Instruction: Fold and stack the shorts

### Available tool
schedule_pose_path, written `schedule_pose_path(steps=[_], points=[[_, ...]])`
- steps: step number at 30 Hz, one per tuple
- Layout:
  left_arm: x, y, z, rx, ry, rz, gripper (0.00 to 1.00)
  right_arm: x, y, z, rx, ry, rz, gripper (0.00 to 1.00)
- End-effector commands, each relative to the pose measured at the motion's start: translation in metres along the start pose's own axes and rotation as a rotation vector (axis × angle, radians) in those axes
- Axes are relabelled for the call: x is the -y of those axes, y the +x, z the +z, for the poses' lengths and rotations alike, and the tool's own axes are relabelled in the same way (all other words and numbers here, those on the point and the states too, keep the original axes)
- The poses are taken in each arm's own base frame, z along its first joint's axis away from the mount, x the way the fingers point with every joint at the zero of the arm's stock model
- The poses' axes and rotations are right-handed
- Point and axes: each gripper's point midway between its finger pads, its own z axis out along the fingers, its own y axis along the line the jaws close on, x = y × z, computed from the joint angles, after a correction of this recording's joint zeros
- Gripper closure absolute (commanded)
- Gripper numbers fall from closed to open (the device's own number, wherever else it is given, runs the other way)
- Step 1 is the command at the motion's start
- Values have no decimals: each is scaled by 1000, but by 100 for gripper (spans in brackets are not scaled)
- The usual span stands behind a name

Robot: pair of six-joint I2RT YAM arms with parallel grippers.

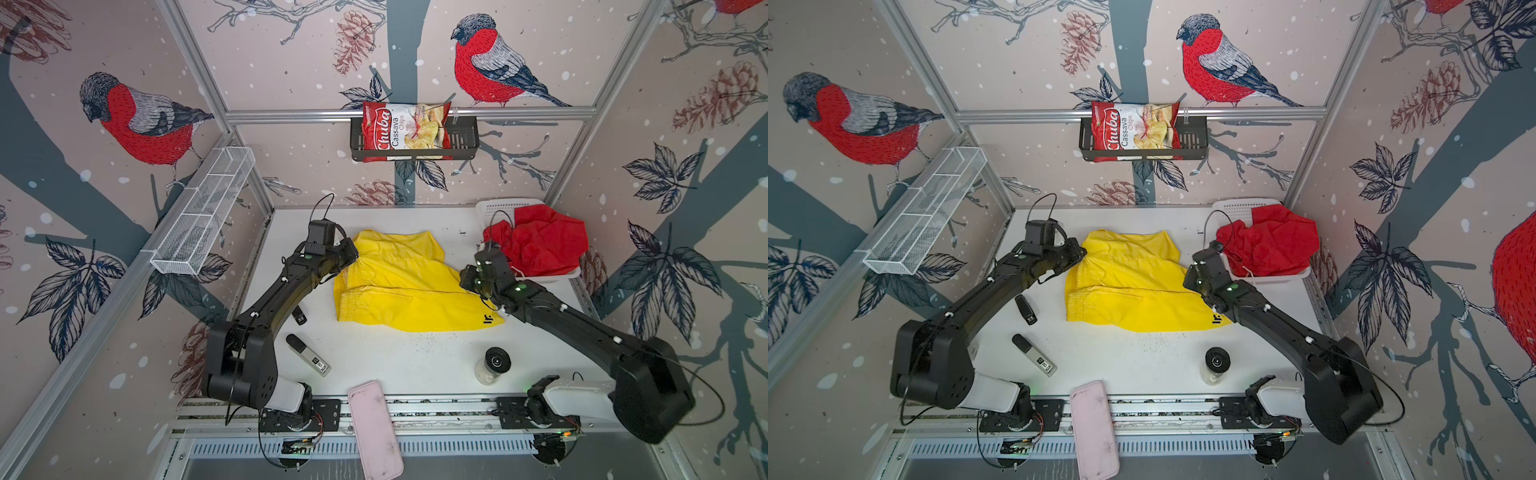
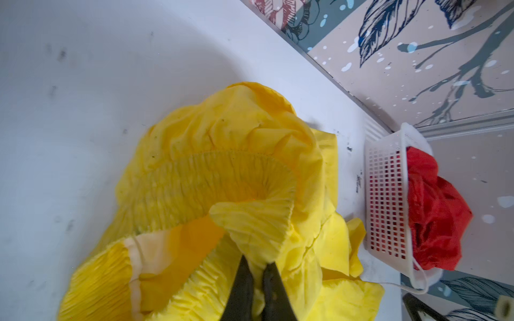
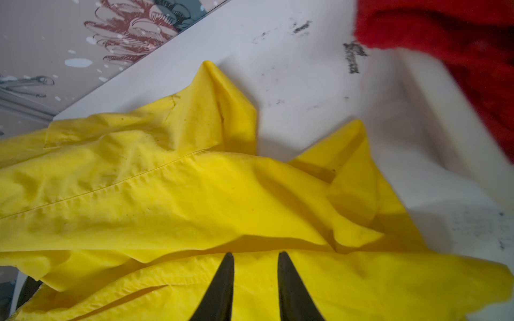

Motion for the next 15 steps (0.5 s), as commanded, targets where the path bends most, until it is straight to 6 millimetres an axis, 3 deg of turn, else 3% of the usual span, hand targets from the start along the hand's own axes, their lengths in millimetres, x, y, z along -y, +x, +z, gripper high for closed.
schedule_pose_path(steps=[1, 2, 5, 6, 11, 15], points=[[-46, -3, -12, 17, -255, 51, 100, -11, -1, 11, 10, 34, -67, 71], [-58, -3, -15, 22, -314, 36, 91, -17, 3, 17, -4, 18, -72, 70], [-74, -1, -17, -4, -362, 19, 43, -32, 12, 29, -39, -21, -77, 67], [-74, 1, -17, -9, -352, 17, 36, -39, 14, 32, -48, -33, -85, 66], [-73, 7, -17, -19, -321, 3, 32, -92, 22, 38, -53, -94, -242, 57], [-75, 21, -13, -63, -297, -6, 53, -147, 44, 38, -53, -214, -391, 44]])
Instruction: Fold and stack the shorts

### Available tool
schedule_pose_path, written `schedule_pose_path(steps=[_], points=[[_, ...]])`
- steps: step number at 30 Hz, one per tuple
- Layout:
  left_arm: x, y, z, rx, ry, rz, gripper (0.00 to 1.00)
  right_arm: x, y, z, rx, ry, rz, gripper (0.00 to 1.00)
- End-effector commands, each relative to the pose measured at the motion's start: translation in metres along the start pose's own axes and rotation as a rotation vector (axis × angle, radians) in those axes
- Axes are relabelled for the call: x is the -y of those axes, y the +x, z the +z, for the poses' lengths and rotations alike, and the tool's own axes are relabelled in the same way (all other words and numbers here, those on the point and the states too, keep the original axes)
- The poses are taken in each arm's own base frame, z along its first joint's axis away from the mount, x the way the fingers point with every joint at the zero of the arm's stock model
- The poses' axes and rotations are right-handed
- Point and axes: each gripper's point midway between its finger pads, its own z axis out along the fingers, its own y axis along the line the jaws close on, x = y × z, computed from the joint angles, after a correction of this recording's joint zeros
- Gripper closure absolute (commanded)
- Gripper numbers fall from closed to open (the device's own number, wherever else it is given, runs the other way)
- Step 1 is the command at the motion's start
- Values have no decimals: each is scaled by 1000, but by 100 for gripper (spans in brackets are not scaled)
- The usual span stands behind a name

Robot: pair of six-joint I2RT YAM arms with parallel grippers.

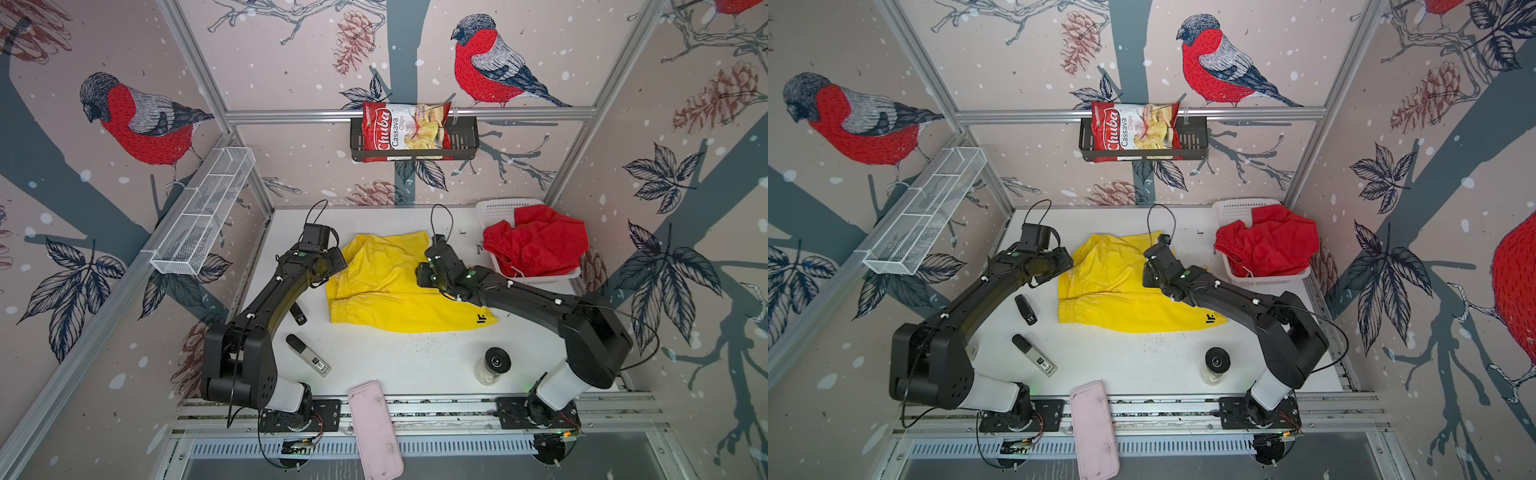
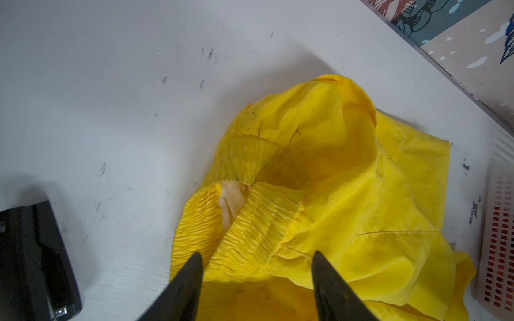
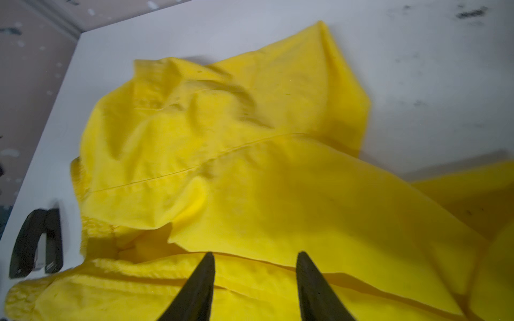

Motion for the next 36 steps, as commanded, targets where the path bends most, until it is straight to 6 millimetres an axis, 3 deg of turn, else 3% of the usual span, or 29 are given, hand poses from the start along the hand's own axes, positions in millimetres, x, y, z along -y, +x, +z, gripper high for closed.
schedule_pose_path(steps=[1, 4, 6, 8, 11, 15, 18, 20, 25, 32, 36], points=[[-5, 16, 4, -60, 2, 4, 57, -37, -3, 5, 26, -76, -133, 42], [-18, 42, 11, -151, -20, -5, 54, -55, 6, 15, -5, -116, -162, 40], [-25, 63, 13, -212, -14, -15, 41, -57, 12, 20, -22, -131, -157, 40], [-29, 79, 12, -248, 2, -30, 32, -53, 14, 21, -27, -121, -153, 40], [-37, 94, 10, -281, -11, -46, 28, -42, 14, 20, -30, -89, -144, 39], [-45, 98, 4, -275, -42, -33, 25, -23, 12, 14, -26, -59, -108, 38], [-37, 104, 2, -267, 42, -38, 23, -7, 14, 10, -26, -42, -69, 38], [-31, 109, 2, -266, 95, -69, 34, 2, 16, 8, -28, -31, -43, 38], [-15, 108, 4, -276, 175, -116, 100, 22, 20, -1, -29, 3, -7, 38], [11, 52, -23, -136, 199, -74, 100, 79, 12, -43, 35, 70, 109, 39], [9, 39, -34, -99, 169, -50, 100, 110, 8, -80, 108, 107, 162, 41]])
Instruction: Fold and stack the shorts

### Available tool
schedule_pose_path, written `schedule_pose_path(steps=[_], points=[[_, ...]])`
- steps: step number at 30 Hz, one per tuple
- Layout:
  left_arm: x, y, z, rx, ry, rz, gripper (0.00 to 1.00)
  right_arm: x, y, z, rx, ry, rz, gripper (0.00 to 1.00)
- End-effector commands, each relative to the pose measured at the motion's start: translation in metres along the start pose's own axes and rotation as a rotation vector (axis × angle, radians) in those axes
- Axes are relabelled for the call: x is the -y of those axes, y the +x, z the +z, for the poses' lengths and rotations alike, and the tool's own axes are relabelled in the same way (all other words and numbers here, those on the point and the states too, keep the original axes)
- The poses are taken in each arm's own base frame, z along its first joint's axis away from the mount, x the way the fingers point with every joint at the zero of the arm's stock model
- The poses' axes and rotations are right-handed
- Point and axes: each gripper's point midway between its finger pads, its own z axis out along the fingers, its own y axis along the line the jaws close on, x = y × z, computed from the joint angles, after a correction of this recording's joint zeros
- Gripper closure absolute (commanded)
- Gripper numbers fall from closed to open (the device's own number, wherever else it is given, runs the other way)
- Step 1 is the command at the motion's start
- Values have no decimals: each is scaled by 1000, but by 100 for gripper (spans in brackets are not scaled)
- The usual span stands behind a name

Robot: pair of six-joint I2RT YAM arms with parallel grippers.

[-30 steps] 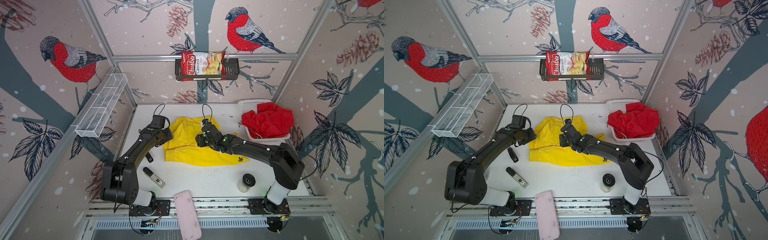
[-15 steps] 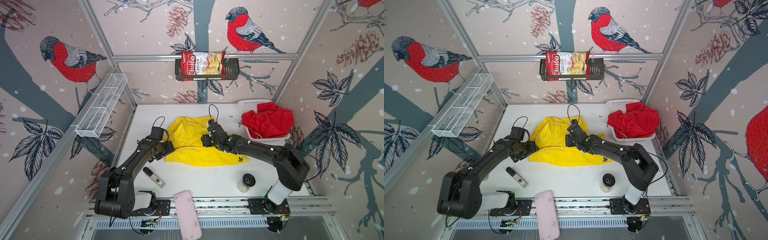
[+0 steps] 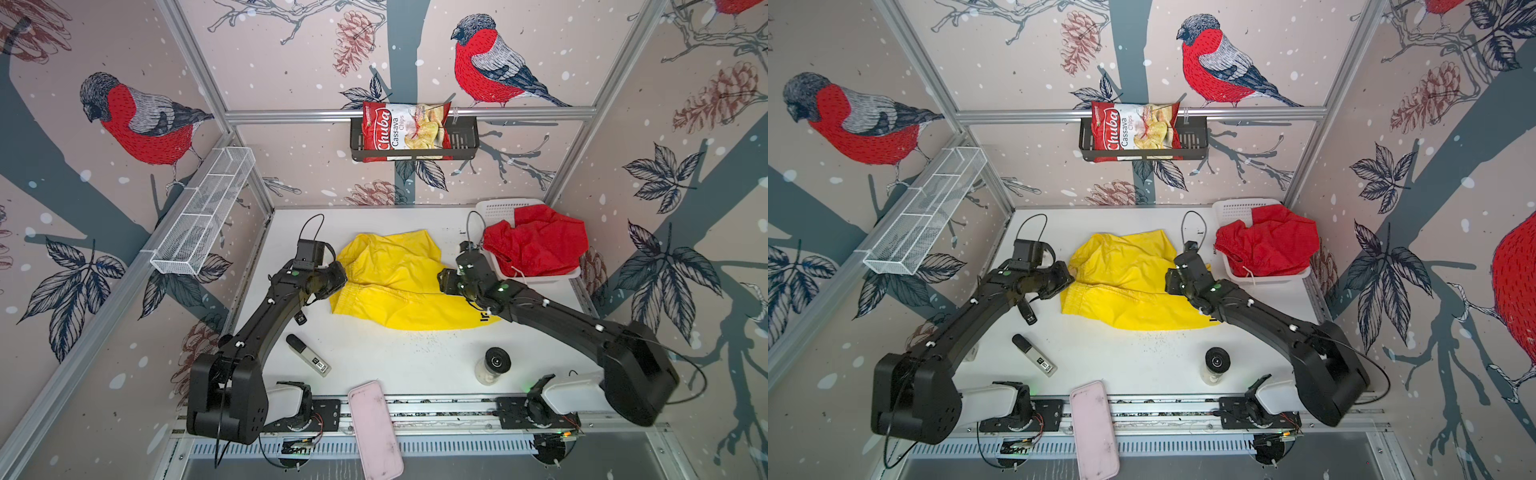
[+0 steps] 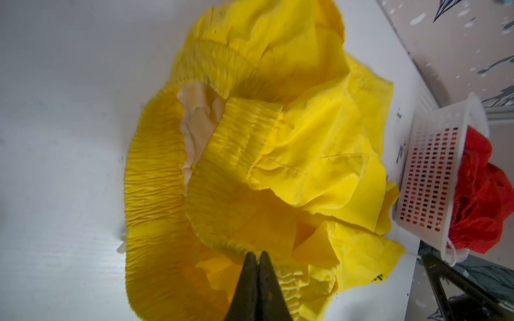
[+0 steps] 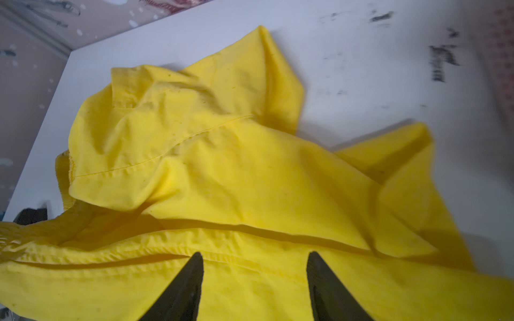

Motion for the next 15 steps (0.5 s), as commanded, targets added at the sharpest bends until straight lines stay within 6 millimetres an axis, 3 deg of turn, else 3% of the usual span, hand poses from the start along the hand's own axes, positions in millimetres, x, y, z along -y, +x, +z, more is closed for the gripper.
schedule_pose_path(steps=[1, 4, 7, 15], points=[[-12, -1, -8, 10, -69, 18, 100, 25, -5, -25, 52, 47, 47, 42], [-24, -1, -11, 28, -115, 9, 100, 55, -2, -44, 69, 105, 100, 49], [-38, -7, -18, 62, -169, 0, 100, 81, 12, -54, 44, 139, 162, 48], [-58, -28, -34, 155, -226, -26, 100, 123, 56, -47, -79, 239, 233, 36]])
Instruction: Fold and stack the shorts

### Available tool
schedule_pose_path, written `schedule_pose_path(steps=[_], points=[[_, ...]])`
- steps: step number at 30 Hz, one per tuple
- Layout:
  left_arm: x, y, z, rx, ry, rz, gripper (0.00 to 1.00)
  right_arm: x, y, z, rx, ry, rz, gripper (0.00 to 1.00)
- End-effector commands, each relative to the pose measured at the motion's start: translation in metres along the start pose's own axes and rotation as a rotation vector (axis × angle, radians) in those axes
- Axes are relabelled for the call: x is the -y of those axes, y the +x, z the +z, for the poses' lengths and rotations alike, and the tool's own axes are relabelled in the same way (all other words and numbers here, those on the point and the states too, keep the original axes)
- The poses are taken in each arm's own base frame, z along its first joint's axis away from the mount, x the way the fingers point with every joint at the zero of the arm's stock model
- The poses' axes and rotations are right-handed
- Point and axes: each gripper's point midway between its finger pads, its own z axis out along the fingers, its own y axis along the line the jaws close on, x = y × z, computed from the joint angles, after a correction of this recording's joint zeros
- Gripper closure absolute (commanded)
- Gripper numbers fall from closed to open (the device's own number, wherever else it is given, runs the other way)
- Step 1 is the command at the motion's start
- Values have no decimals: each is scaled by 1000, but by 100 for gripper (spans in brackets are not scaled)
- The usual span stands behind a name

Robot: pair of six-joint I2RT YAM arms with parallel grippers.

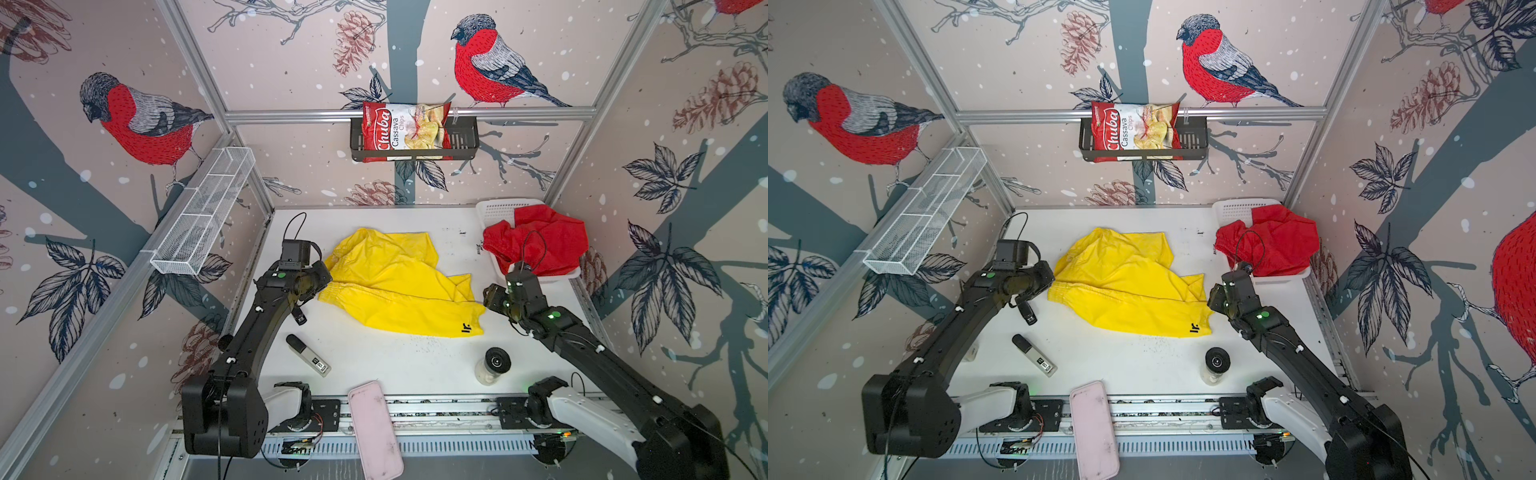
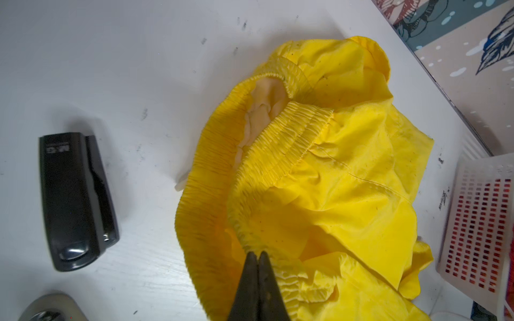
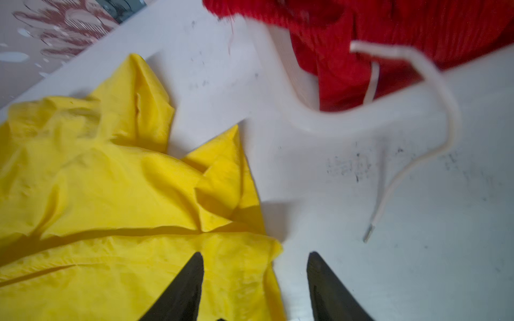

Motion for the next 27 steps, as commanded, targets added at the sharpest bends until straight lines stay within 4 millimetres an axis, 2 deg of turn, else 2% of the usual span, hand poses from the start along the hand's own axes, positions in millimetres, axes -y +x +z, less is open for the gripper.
schedule_pose_path(steps=[1, 4, 9, 14, 19, 21, 23, 25, 27], points=[[-8, -6, -1, 27, -34, 13, 100, 12, 14, 8, -50, 34, 28, 34], [-9, -5, 1, 18, -31, 5, 100, 2, 18, 18, -79, -26, 40, 33], [-10, -4, 5, 7, -34, 0, 100, -29, 36, 34, -196, -166, 45, 35], [-10, -4, 9, -2, -26, 0, 100, -38, 55, 40, -243, -233, 57, 35], [-8, 0, 18, -42, -11, -8, 100, -45, 64, 46, -267, -273, 59, 38], [-8, 1, 20, -54, -11, -11, 100, -46, 61, 51, -261, -269, 55, 51], [-5, -1, 19, -56, -1, -14, 100, -54, 50, 51, -235, -287, 46, 80], [0, -7, 15, -46, 18, -18, 100, -62, 30, 47, -189, -288, 22, 97], [2, -11, 10, -40, 35, -24, 100, -71, 0, 35, -118, -279, -14, 100]])
